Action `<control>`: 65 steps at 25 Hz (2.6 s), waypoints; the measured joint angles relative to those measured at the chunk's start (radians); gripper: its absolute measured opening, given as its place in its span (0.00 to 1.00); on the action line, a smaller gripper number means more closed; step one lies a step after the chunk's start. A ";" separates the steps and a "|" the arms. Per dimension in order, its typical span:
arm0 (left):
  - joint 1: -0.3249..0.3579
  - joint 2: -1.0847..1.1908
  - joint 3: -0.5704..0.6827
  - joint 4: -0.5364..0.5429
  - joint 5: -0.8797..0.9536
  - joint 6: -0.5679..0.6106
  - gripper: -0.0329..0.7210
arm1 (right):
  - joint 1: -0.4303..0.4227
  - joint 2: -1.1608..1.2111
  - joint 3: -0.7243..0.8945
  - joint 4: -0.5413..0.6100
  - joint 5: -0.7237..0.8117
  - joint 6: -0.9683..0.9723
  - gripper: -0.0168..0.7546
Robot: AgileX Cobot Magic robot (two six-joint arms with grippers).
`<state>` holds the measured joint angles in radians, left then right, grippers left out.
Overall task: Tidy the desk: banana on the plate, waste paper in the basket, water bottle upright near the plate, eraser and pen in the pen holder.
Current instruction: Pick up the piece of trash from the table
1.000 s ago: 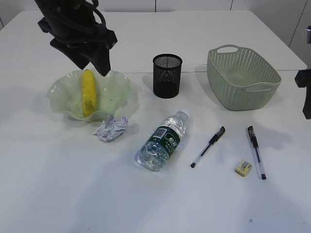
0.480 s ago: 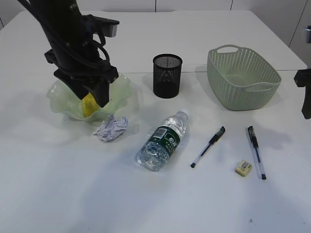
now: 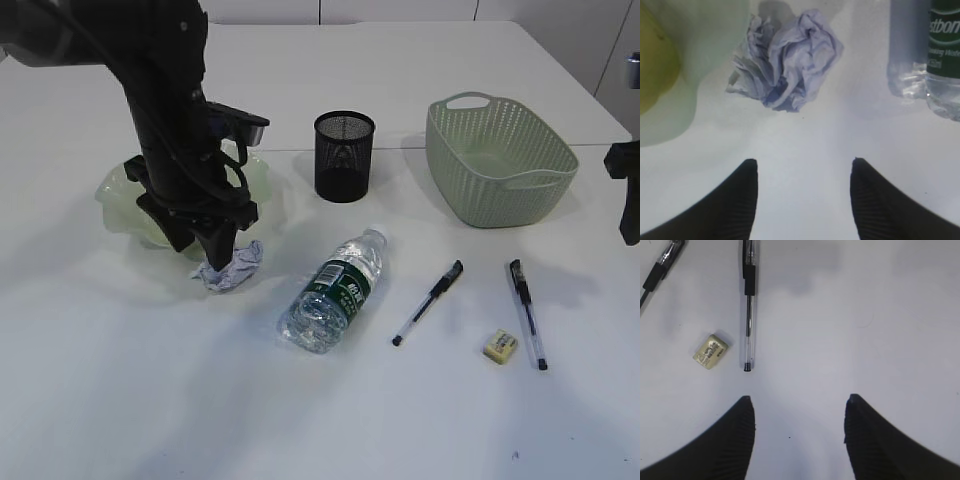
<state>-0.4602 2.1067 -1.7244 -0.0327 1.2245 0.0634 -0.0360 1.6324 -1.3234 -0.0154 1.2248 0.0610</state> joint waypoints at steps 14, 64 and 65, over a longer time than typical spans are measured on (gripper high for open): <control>0.000 0.058 0.000 0.008 -0.012 0.002 0.60 | 0.000 0.000 0.000 0.002 0.000 0.000 0.58; 0.000 0.174 -0.053 0.013 -0.152 0.065 0.60 | 0.000 0.000 -0.002 0.001 0.000 0.000 0.58; 0.000 0.177 -0.053 0.013 -0.151 0.065 0.60 | 0.000 0.000 -0.002 0.001 0.000 0.000 0.58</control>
<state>-0.4602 2.2840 -1.7771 -0.0200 1.0738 0.1279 -0.0360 1.6324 -1.3250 -0.0147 1.2248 0.0610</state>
